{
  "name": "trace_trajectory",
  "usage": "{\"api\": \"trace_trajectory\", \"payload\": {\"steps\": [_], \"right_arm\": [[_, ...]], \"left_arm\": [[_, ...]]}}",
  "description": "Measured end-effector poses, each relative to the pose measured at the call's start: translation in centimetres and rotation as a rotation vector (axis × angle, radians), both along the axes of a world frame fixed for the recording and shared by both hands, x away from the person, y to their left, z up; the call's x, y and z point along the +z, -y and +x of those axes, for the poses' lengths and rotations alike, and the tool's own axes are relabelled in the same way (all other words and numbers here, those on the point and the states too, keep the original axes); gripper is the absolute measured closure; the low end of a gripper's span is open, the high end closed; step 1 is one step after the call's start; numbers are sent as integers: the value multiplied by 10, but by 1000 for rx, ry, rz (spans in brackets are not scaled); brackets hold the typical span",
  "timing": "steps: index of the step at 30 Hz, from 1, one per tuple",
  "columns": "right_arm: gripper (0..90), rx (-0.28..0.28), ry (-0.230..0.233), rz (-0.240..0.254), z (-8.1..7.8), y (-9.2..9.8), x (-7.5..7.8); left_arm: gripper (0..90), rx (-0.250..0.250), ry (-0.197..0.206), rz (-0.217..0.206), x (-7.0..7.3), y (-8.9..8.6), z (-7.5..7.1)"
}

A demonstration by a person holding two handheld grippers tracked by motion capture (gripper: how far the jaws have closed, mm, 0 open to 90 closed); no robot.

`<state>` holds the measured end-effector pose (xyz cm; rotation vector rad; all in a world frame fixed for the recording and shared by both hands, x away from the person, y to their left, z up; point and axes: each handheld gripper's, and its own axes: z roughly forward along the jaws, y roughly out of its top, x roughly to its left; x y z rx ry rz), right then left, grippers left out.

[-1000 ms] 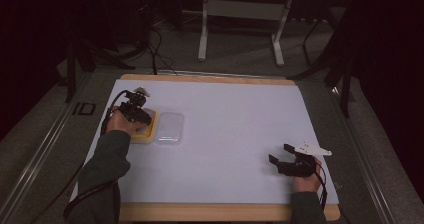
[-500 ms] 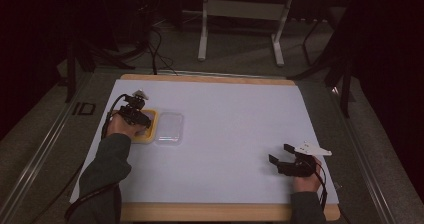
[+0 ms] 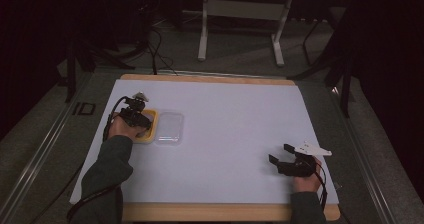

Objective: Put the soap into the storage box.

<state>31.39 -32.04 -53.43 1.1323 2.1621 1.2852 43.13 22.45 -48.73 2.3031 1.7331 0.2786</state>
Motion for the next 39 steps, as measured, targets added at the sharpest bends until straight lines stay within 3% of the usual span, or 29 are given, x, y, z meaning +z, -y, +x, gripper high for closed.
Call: {"api": "trace_trajectory", "payload": {"steps": [18,30,39], "right_arm": [[181,1,0,-1,0,0,0],[182,0,0,-3,0,0,0],[181,1,1,-4,0,-1,0]], "left_arm": [[494,33,6,-6,-5,-2,1],[467,15,1,-23,-8,-6,1],[439,13,27,-19,0,-8,0]]}}
